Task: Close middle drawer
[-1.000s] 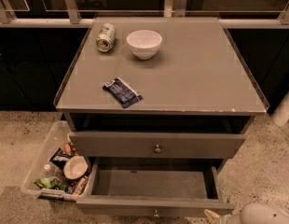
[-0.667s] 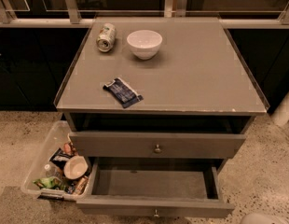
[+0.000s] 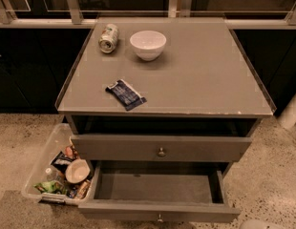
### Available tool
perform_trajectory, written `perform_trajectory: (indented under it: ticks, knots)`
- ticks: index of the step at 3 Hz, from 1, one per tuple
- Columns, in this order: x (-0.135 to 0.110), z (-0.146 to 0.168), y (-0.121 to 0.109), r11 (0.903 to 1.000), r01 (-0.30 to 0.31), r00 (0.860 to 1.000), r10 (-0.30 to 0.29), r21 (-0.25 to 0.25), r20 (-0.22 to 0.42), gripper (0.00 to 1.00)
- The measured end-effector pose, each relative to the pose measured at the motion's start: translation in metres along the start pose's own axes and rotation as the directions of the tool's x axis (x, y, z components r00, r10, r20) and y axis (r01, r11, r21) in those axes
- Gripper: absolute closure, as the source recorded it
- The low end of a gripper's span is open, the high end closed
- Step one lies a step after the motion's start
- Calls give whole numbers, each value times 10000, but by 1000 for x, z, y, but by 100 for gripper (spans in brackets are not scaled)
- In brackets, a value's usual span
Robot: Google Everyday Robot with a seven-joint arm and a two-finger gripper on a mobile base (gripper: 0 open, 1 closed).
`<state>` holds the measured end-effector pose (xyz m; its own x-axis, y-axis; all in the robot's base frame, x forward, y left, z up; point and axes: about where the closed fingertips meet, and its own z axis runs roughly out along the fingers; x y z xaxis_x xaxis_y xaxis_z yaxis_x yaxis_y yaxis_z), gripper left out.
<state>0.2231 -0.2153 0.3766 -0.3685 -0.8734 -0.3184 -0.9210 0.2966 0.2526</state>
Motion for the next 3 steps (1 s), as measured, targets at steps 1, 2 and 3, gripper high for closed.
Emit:
perform_trajectory:
  ticks: [1,2,3]
  knots:
    - [0,0,0,10000,0,10000,0,0,0,0]
    - [-8,3,-13,9988,38,10000,-35,483,-54,0]
    - [-20,7,-48,9890,-94,9996,129,1476,-234,0]
